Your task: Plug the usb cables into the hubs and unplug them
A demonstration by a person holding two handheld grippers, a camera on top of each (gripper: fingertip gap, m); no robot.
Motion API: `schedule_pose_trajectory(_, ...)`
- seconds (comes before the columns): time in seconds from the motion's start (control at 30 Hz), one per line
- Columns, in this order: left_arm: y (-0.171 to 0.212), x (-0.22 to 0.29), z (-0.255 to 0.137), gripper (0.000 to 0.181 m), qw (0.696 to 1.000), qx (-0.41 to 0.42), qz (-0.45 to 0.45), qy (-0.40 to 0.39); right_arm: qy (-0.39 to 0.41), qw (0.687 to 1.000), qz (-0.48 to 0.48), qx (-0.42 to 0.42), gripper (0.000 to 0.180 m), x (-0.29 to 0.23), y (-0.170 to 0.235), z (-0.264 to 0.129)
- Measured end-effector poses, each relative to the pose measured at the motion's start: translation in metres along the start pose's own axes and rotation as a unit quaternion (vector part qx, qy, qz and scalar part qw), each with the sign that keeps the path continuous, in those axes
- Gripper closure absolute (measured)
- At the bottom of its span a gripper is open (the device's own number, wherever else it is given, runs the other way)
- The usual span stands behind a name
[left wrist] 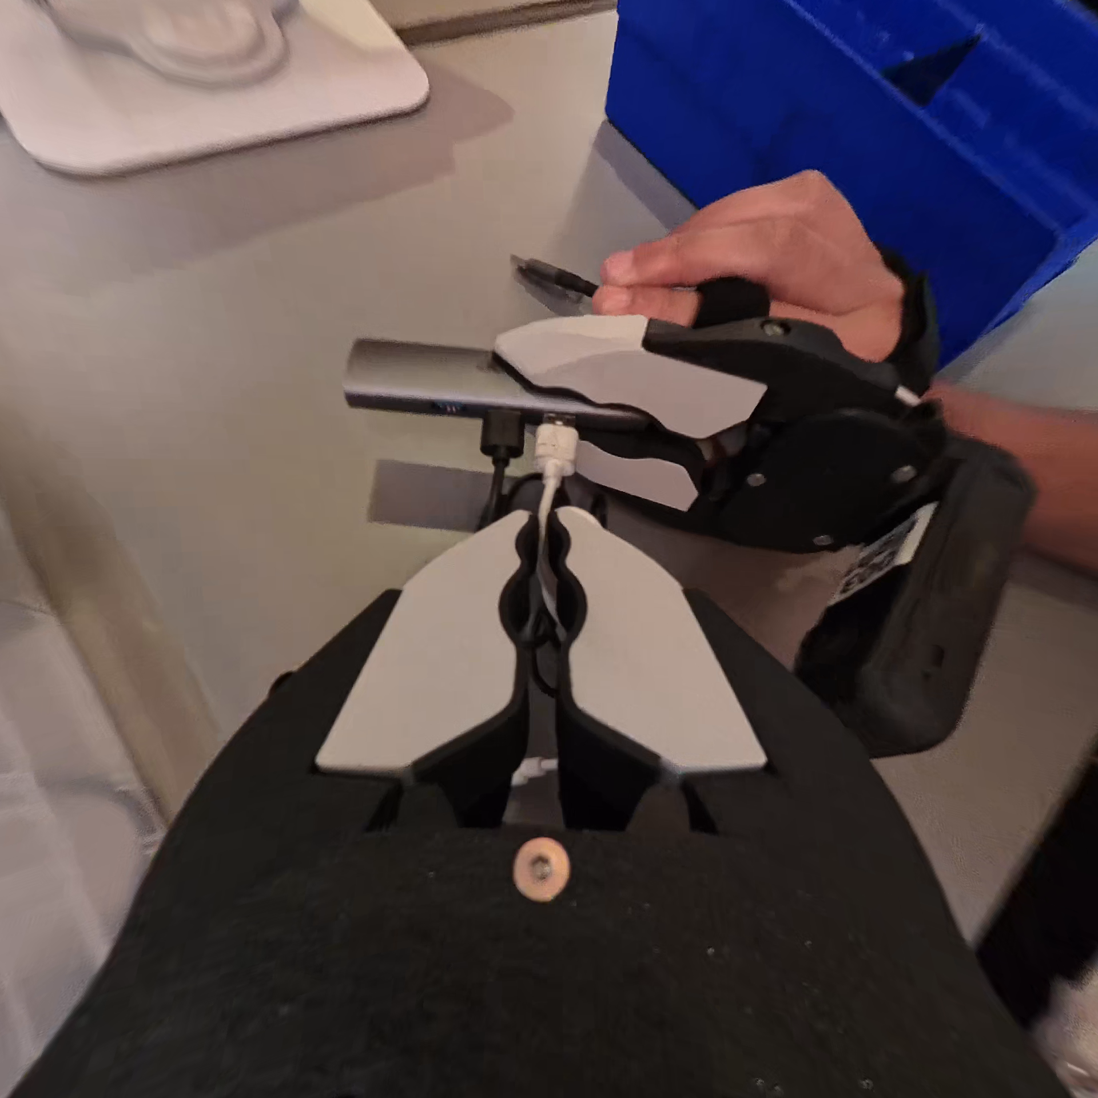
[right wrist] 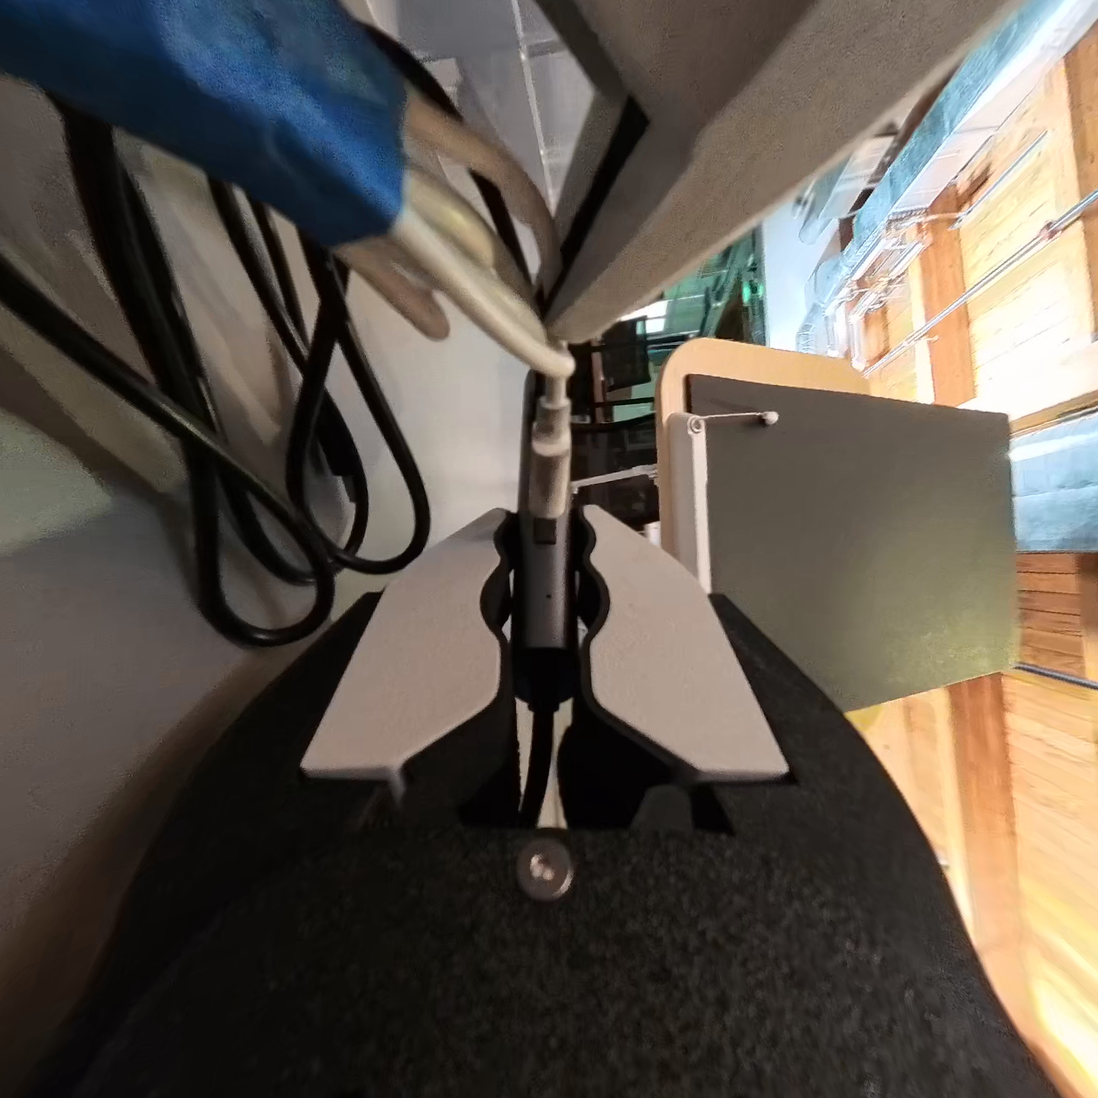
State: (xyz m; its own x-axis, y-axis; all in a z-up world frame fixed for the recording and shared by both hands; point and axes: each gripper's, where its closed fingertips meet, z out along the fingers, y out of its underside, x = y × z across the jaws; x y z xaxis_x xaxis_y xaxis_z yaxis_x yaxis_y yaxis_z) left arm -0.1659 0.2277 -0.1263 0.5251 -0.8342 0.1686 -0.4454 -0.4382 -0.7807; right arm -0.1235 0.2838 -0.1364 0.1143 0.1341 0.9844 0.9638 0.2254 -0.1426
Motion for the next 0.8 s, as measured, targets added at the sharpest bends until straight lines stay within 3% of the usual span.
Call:
schedule_pose_trajectory(0.03, -0.003, 0.000, -0.001, 0.179, 0.999, 0.008, 0.032, -0.017, -0.006, 1.000, 0.013, 0.001, 0.163, 0.000, 0.000, 0.000)
schedule_pose_trajectory(0.2, -0.002, 0.003, 0.003, 0.178, 0.992, 0.012, 0.112, -0.058, -0.011, 0.999, 0.036, -0.009, 0.163, 0.002, 0.004, -0.001)
schedule_pose_trajectory(0.43, 0.000, 0.004, 0.009, 0.178, 0.995, 0.034, 0.089, -0.039, -0.012, 0.999, 0.032, -0.002, 0.163, 0.002, -0.001, -0.002)
schedule_pose_trajectory(0.8, 0.001, 0.004, 0.009, 0.179, 0.989, 0.037, 0.127, -0.063, -0.006, 1.000, 0.011, -0.001, 0.163, 0.002, -0.007, -0.004)
